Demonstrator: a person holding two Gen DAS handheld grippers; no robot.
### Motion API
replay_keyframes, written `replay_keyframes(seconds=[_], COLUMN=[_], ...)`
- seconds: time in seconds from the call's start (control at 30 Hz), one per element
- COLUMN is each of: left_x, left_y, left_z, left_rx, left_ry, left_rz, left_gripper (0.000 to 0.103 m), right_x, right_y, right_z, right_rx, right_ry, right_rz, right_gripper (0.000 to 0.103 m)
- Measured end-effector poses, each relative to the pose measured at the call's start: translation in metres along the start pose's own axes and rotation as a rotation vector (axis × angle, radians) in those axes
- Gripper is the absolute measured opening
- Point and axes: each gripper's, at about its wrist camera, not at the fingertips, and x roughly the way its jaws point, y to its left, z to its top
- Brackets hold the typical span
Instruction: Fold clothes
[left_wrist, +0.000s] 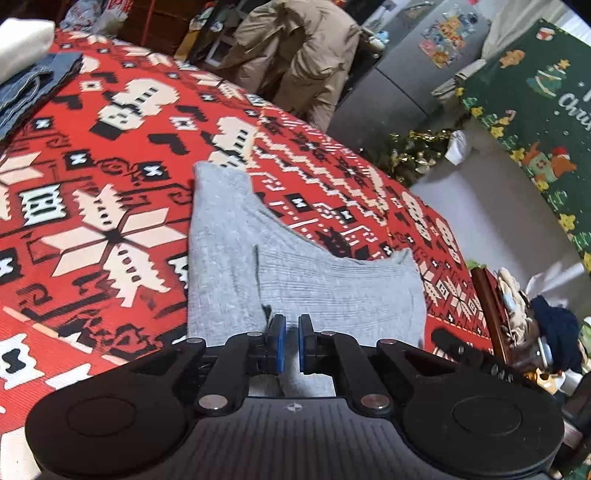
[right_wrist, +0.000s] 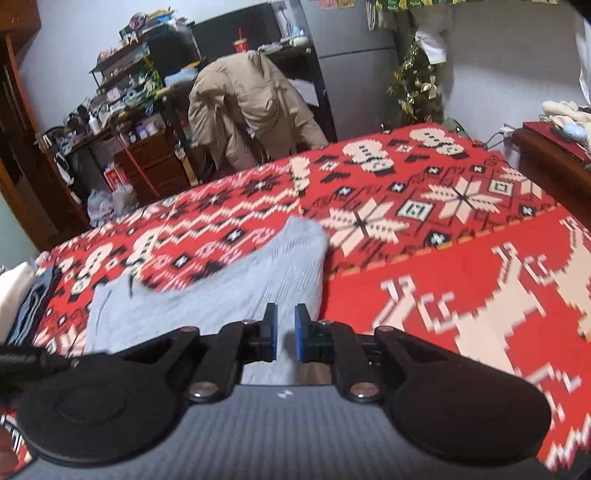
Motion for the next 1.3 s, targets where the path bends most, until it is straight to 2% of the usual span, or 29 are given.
replay_keyframes(seconds=[0.1, 0.23, 0.4, 0.57, 0.73, 1.0, 1.13, 1.2, 1.3], left_x=[0.003, 0.005, 0.006, 0.004, 0.004, -0.01, -0.015, -0.019, -0.026], left_y=[0.005, 0.003, 0.005, 0.008, 0.008, 0.012, 0.017, 0.02, 0.023], left_z=[0.0, -0.001, 0.0, 0.0, 0.0, 0.007, 0.007, 0.007, 0.003], left_rx=[-0.03, -0.018, -0.028, -0.056, -0.058, -0.088, -0.105, -0.116, -0.134], left_ry=[0.02, 0.021, 0.023, 0.026, 0.025, -0.036, -0.037, -0.035, -0.004], left_rz=[-0.001, 0.009, 0.006, -0.005, -0.01, -0.082, -0.072, -0.077, -0.132], left_gripper=[0.005, 0.005, 0.005, 0.005, 0.005, 0.006, 0.006, 0.006, 0.007], right_x=[0.02, 0.045, 0.048, 0.037, 0.049, 0.015, -0.004, -0.014, -0.035], right_y=[-0.001, 0.002, 0.011, 0.005, -0.003, 0.003, 0.011, 0.015, 0.021], right_z=[0.005, 0.005, 0.001, 0.012, 0.011, 0.02, 0.01, 0.003, -0.011], right_rx=[0.001, -0.032, -0.121, -0.048, -0.025, 0.003, -0.017, -0.028, -0.035], right_ry=[-0.012, 0.006, 0.004, -0.031, -0.004, -0.031, 0.047, 0.09, 0.142], right_rz=[-0.002, -0.037, -0.071, -0.014, -0.036, -0.009, 0.002, 0.014, 0.049], right_gripper=[0.01, 0.01, 0.01, 0.011, 0.011, 0.011, 0.012, 0.017, 0.017])
